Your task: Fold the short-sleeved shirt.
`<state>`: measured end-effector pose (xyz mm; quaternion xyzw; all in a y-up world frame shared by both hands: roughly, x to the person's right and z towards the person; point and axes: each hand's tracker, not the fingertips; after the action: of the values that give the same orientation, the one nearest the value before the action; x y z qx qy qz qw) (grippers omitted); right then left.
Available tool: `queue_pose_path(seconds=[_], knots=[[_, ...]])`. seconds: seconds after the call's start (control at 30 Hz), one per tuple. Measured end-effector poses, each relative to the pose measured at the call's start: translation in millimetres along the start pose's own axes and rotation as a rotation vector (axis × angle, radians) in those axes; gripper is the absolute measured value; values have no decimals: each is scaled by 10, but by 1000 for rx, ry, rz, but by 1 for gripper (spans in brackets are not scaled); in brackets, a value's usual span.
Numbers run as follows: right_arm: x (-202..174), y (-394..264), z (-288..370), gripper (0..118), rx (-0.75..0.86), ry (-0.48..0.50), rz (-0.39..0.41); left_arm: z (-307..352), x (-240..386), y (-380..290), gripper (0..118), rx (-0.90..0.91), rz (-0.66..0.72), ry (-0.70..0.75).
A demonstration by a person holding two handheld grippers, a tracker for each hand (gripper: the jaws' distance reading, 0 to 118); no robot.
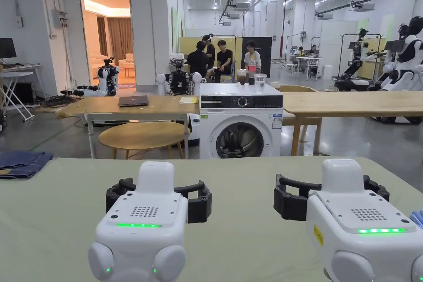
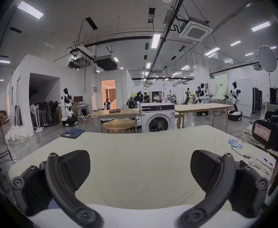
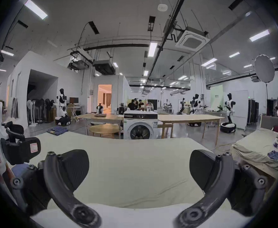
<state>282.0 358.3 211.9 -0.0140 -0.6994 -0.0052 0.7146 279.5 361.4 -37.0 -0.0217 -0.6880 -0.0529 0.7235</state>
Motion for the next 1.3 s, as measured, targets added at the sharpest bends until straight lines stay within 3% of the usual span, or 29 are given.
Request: queue_pose_path(seconds=[0.77, 0.97, 1.1, 1.3], knots=[[24, 26, 96, 118, -5, -5, -6, 98, 34, 30, 118, 24, 18, -3], [13, 68, 114, 118, -6, -2, -3, 163, 3, 129, 118, 38, 66, -101], [13, 96, 126, 118, -9, -3, -1, 145, 48, 176, 118, -3, 66, 5], [-10, 126, 122, 118, -17, 4, -1, 114, 16, 225, 118, -42, 1, -30]])
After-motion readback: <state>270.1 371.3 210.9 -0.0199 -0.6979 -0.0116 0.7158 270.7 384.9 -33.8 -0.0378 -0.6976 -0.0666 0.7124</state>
